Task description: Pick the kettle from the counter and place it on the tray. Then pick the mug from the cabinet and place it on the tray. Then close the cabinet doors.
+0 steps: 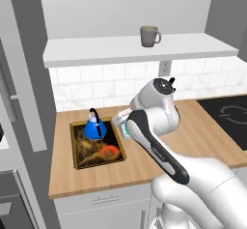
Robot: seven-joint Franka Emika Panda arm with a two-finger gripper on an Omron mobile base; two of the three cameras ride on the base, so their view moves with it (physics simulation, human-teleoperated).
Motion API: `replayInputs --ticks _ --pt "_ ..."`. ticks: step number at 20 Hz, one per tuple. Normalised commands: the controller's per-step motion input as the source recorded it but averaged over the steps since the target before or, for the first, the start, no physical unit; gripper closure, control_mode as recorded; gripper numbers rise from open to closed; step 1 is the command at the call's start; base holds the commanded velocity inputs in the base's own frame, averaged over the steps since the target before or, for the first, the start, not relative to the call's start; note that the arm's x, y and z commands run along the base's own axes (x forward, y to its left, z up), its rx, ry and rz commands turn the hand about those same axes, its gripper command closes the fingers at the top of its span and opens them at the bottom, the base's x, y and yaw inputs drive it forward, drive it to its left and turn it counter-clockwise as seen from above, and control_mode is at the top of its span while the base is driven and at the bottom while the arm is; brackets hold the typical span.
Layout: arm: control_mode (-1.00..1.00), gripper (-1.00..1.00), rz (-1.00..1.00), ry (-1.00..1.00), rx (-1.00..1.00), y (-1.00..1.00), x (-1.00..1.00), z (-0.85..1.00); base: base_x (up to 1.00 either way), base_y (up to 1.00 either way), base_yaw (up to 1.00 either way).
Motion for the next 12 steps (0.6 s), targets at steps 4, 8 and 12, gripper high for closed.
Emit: replayInputs --ticks 4,8,12 --pt "-1.00 -1.00 -0.07 -0.07 0.03 -0.35 -0.26 0.69 0.00 0.00 0.00" --pt "-1.00 -1.00 -0.17 -0.01 0.04 -0.38 -0.20 0.74 0.00 0.00 0.00" --pt "-1.00 -1.00 -0.20 0.00 0.04 -0.43 -0.15 0.72 0.00 0.00 0.00"
